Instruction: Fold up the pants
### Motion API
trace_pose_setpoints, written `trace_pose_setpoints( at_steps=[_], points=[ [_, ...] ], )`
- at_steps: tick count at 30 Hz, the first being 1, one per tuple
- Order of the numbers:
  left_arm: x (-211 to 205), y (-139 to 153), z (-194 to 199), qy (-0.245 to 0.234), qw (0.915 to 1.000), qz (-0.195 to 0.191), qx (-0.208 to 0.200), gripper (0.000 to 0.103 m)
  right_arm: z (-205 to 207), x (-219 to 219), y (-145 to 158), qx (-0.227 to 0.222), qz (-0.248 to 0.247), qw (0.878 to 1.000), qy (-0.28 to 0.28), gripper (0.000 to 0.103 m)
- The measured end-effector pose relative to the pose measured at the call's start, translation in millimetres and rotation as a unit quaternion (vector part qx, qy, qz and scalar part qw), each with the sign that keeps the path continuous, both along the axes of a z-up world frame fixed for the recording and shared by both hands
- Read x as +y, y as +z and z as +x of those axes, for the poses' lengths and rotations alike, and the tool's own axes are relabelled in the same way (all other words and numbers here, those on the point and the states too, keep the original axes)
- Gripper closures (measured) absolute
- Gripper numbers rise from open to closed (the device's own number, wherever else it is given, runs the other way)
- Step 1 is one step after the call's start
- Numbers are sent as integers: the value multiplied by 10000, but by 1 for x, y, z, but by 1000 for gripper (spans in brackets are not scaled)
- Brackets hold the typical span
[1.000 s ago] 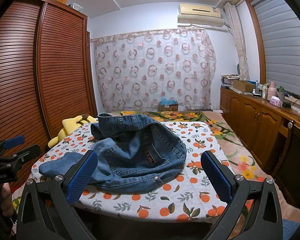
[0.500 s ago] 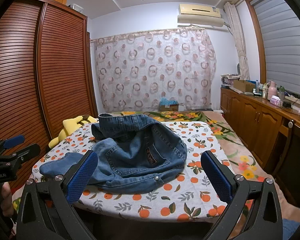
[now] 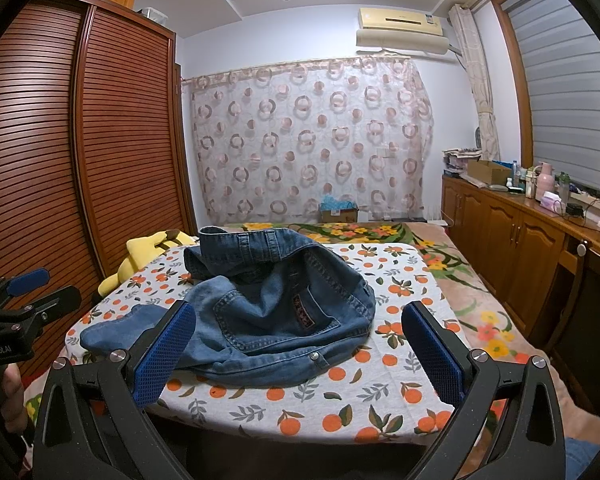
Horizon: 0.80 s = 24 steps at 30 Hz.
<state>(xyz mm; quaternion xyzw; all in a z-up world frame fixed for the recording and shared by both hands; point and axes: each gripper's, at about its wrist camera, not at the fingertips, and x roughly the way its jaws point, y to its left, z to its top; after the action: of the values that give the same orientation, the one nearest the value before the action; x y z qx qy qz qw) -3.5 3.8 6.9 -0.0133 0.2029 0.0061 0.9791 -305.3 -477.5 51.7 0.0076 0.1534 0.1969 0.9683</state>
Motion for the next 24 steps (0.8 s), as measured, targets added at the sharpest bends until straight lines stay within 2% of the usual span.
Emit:
trace_pose_setpoints(
  at_steps=[24],
  points=[
    [3, 0, 9, 44, 9999, 9, 93, 1, 8, 1, -2, 148, 15, 9999, 35, 0]
  ],
)
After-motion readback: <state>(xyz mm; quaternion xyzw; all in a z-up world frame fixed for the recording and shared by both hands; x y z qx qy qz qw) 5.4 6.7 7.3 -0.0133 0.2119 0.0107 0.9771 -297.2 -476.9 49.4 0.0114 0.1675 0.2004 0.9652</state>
